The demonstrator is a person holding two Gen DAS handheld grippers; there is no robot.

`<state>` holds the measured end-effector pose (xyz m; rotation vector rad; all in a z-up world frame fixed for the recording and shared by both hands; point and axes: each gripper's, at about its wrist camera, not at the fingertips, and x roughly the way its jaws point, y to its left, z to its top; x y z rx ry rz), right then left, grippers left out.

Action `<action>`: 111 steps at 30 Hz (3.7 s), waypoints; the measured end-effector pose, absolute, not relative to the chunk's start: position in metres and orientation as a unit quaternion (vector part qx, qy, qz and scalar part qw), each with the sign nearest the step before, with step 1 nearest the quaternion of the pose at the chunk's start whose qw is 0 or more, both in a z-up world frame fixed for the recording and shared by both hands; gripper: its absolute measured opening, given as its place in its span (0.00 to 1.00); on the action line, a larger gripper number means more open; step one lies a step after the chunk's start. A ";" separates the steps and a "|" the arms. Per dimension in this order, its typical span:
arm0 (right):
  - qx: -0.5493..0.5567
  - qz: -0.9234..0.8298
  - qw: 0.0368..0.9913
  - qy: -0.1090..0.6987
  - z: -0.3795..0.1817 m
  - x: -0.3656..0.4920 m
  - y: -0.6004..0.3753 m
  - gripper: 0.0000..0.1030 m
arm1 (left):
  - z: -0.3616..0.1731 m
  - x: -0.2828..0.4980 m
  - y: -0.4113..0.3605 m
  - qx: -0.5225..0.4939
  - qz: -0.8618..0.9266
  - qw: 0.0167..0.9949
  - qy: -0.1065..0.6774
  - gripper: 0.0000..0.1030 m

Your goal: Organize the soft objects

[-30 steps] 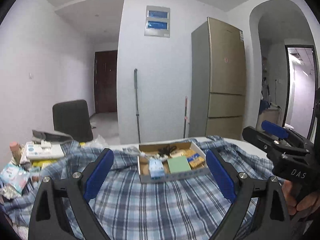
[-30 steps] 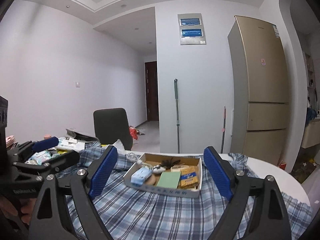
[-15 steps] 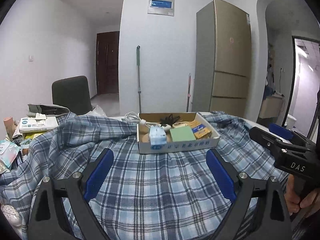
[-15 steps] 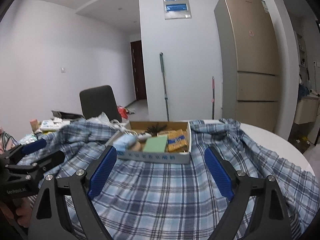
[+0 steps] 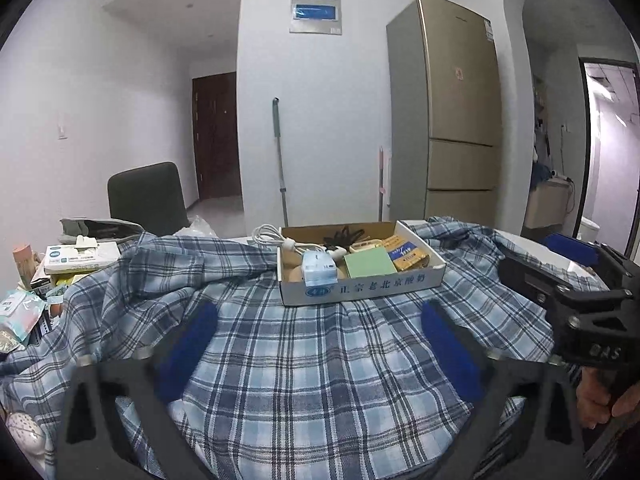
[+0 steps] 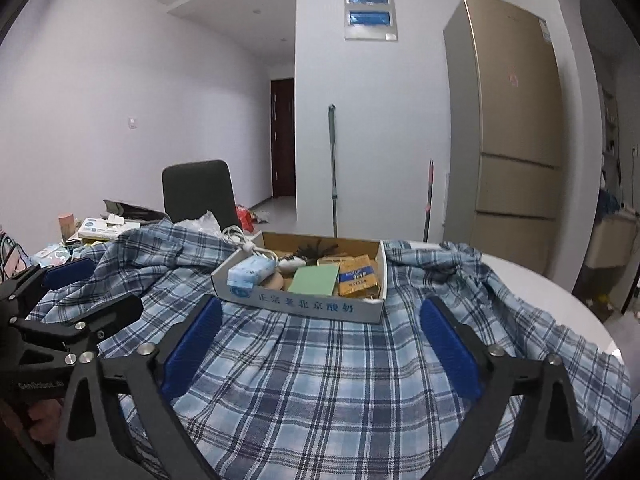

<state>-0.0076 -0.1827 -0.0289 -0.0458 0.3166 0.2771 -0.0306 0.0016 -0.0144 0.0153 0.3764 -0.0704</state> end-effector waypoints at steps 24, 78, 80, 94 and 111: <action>-0.032 0.145 0.982 0.120 -0.023 -0.024 -0.181 1.00 | -0.004 -0.050 0.008 -0.003 -0.024 0.990 0.136 1.00; -0.029 0.145 0.981 0.122 -0.023 -0.025 -0.180 1.00 | -0.004 -0.053 0.012 -0.013 -0.012 0.990 0.138 1.00; -0.028 0.145 0.982 0.120 -0.022 -0.026 -0.180 1.00 | -0.004 -0.054 0.012 -0.014 -0.012 0.990 0.138 1.00; -0.028 0.143 0.981 0.126 -0.022 -0.026 -0.177 1.00 | -0.006 -0.054 0.013 -0.021 -0.010 0.990 0.142 1.00; -0.026 0.143 0.982 0.124 -0.023 -0.025 -0.177 1.00 | -0.007 -0.051 0.014 -0.027 -0.004 0.988 0.149 1.00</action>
